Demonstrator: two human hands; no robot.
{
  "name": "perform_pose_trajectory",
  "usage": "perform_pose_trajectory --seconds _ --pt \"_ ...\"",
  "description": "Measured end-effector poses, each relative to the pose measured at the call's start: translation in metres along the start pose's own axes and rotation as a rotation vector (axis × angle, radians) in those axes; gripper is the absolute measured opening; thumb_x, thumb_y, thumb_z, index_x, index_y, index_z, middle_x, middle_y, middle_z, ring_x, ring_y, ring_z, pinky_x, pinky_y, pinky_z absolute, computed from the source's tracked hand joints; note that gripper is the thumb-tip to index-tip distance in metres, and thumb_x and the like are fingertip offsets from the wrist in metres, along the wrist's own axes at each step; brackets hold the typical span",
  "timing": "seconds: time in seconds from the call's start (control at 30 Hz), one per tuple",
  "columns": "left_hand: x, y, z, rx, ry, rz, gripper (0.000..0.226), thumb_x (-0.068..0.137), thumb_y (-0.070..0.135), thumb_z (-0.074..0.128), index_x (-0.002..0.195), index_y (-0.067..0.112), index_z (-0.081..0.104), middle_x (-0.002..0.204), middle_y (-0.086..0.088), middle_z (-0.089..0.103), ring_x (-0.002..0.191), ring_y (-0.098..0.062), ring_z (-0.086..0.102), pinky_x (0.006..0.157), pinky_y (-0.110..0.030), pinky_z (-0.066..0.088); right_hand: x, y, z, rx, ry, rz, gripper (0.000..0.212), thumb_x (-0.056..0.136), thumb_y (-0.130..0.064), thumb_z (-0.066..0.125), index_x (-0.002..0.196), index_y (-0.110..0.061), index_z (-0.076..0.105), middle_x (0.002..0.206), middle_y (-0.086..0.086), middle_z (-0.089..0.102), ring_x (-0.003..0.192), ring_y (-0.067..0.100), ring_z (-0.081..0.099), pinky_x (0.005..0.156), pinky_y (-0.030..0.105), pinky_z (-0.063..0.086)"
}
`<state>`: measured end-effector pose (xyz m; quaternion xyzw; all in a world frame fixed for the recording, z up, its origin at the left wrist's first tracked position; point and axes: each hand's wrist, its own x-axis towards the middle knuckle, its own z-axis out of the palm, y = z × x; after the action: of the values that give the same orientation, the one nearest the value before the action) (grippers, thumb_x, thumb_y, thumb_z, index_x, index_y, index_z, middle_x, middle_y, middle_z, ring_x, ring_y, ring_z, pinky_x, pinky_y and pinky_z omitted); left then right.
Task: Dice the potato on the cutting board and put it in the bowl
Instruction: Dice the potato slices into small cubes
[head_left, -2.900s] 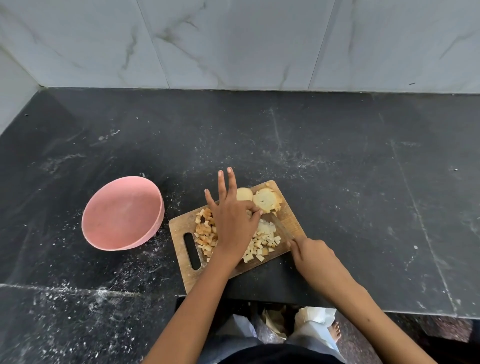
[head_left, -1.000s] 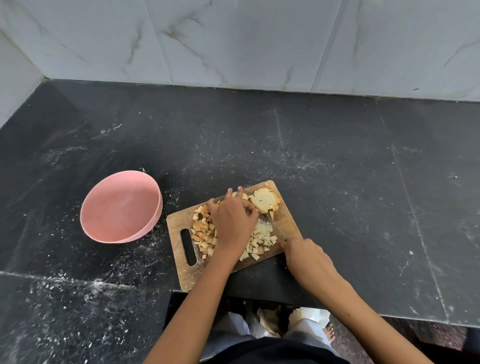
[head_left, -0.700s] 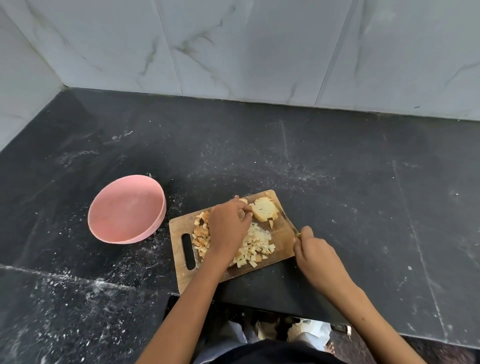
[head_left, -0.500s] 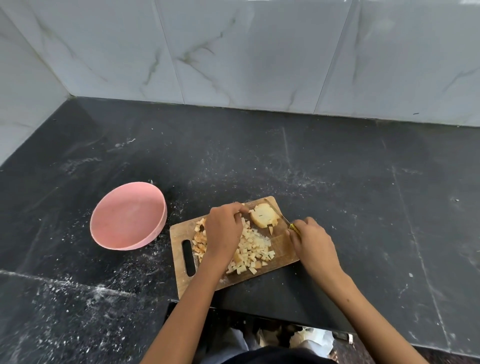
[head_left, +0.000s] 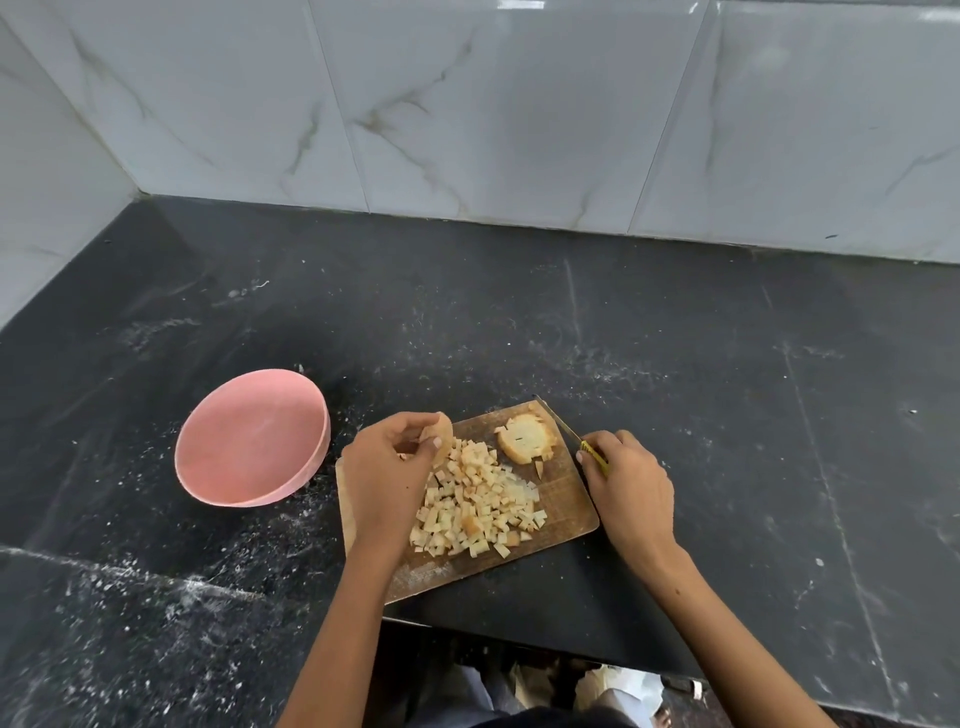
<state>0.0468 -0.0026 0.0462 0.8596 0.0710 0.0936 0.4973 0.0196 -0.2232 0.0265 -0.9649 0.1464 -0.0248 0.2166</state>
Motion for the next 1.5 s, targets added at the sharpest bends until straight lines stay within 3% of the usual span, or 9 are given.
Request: perform_pose_trajectory --seconds 0.17,0.37,0.5,0.57,0.7,0.93,1.1,1.27,1.5 --pt "-0.008 -0.007 -0.008 -0.188 0.010 -0.110 0.028 0.075 0.005 0.080 0.094 0.025 0.075 0.088 0.007 0.074 0.078 -0.009 0.071 0.077 -0.038 0.059 -0.007 0.001 0.004 0.034 0.038 -0.028 0.017 0.094 -0.024 0.056 0.096 -0.014 0.070 0.092 -0.002 0.052 0.068 0.015 0.050 0.057 0.026 0.034" --pt "-0.016 -0.011 -0.011 -0.295 0.016 -0.200 0.028 0.075 0.001 0.079 0.090 0.024 0.075 0.085 0.006 0.075 0.082 -0.013 0.072 0.077 -0.032 0.058 -0.017 0.008 0.003 0.029 -0.034 -0.115 0.020 0.095 -0.020 0.055 0.100 -0.010 0.071 0.089 -0.004 0.048 0.069 0.015 0.048 0.055 0.026 0.030" --pt "-0.020 -0.010 -0.011 -0.340 0.006 -0.234 0.027 0.074 -0.001 0.079 0.090 0.020 0.075 0.083 0.006 0.075 0.080 -0.010 0.072 0.069 -0.017 0.055 -0.021 0.015 -0.001 0.022 -0.060 -0.182 0.018 0.095 -0.020 0.056 0.098 -0.011 0.071 0.088 -0.007 0.045 0.067 0.013 0.046 0.049 0.017 0.024" --pt "-0.021 -0.008 -0.010 -0.352 0.001 -0.245 0.026 0.074 -0.002 0.078 0.093 0.016 0.075 0.082 0.005 0.075 0.079 -0.008 0.072 0.067 -0.015 0.054 -0.024 0.020 -0.002 0.038 -0.056 -0.213 0.016 0.093 -0.019 0.059 0.097 -0.012 0.072 0.086 -0.008 0.046 0.065 0.012 0.045 0.049 0.014 0.024" --pt "-0.022 -0.009 -0.009 -0.367 0.001 -0.267 0.026 0.075 -0.003 0.078 0.098 0.007 0.075 0.087 -0.001 0.075 0.080 -0.009 0.072 0.069 -0.015 0.054 -0.029 0.026 -0.002 0.057 -0.037 -0.275 0.012 0.088 -0.017 0.066 0.097 -0.015 0.074 0.085 -0.006 0.054 0.063 0.011 0.050 0.050 0.023 0.033" --pt "-0.025 -0.005 -0.010 -0.392 0.011 -0.270 0.025 0.076 -0.006 0.075 0.097 0.007 0.074 0.088 -0.001 0.074 0.078 -0.006 0.071 0.066 -0.012 0.052 -0.008 0.022 0.000 0.031 0.020 -0.103 0.017 0.093 -0.021 0.059 0.098 -0.012 0.072 0.093 -0.001 0.057 0.071 0.018 0.052 0.059 0.027 0.035" --pt "-0.027 -0.007 -0.012 -0.394 0.031 -0.284 0.024 0.076 -0.006 0.075 0.096 0.008 0.074 0.089 -0.002 0.074 0.079 -0.007 0.071 0.067 -0.012 0.052 -0.018 0.017 0.007 0.036 -0.017 -0.207 0.015 0.092 -0.019 0.060 0.098 -0.011 0.072 0.089 -0.001 0.054 0.067 0.018 0.053 0.054 0.026 0.034" --pt "-0.025 -0.009 -0.011 -0.421 0.050 -0.330 0.024 0.076 -0.005 0.075 0.096 0.008 0.074 0.088 -0.001 0.075 0.079 -0.007 0.071 0.067 -0.013 0.052 -0.028 0.021 0.010 0.028 -0.034 -0.291 0.009 0.089 -0.017 0.064 0.089 -0.011 0.072 0.085 -0.004 0.053 0.059 0.011 0.044 0.046 0.015 0.020" --pt "-0.025 -0.007 -0.012 -0.446 0.054 -0.345 0.024 0.076 -0.005 0.075 0.097 0.006 0.074 0.090 -0.002 0.074 0.081 -0.006 0.071 0.068 -0.012 0.052 -0.024 0.023 0.002 0.052 0.015 -0.351 0.006 0.087 -0.016 0.067 0.089 -0.013 0.072 0.083 -0.005 0.053 0.056 0.011 0.045 0.044 0.020 0.029"
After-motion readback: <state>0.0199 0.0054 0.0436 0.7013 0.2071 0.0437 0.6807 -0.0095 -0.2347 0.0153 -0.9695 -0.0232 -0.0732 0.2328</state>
